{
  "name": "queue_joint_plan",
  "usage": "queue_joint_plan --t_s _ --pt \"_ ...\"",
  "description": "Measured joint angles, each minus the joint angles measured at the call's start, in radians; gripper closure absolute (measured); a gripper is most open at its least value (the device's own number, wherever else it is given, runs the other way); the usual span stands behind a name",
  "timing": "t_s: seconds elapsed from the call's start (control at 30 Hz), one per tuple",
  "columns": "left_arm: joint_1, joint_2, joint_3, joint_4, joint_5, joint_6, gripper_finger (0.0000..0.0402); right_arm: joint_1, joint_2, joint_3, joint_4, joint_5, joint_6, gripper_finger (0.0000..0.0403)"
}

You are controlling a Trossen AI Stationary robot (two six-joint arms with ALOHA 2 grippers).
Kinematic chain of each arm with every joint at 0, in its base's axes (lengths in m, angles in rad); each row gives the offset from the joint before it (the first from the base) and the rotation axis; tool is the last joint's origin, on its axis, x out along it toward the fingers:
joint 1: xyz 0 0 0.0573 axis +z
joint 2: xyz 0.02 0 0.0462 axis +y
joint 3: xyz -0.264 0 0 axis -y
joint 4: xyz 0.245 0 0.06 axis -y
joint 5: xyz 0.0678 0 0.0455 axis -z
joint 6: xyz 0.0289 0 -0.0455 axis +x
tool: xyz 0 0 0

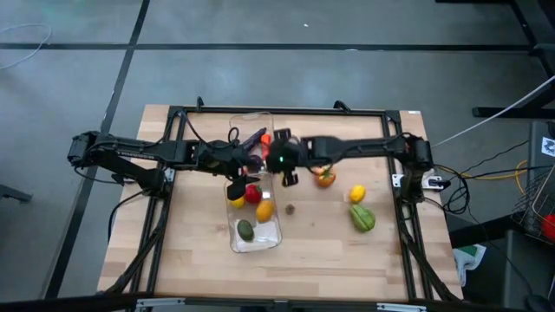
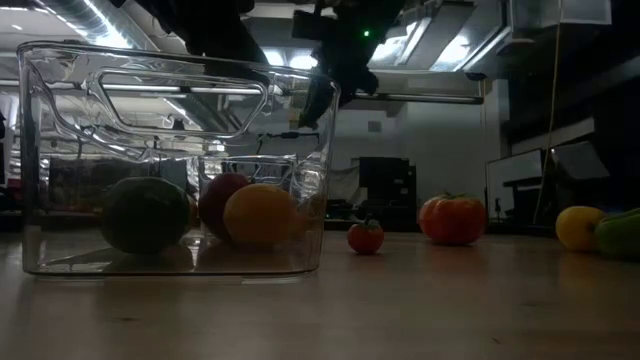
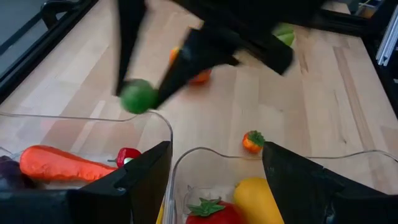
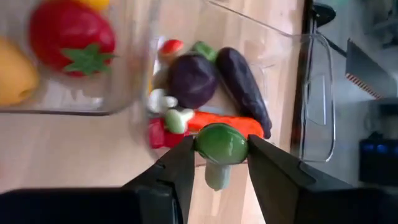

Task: Sort produce into baskets
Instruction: Put the green mushroom into the top transparent bin, then put the green chayote into the top transparent bin

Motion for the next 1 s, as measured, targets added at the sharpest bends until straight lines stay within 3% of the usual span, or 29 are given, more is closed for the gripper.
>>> queue_joint_plan --t_s 0.4,0.73,1.0 --pt "0.0 0.0 0.0 -0.001 0.0 0.001 0.0151 -0.142 0.0 0.0 0.138 -0.232 0.002 0.0261" --pt "0.0 0.0 0.0 -0.001 0.0 0.001 0.0151 -0.155 0.018 0.0 0.152 -0.242 0.053 0.0251" --pt "0.0 0.0 0.0 -0.002 0.0 0.001 0.0151 -0.155 0.043 -0.001 0.165 -0.219 0.055 0.0194"
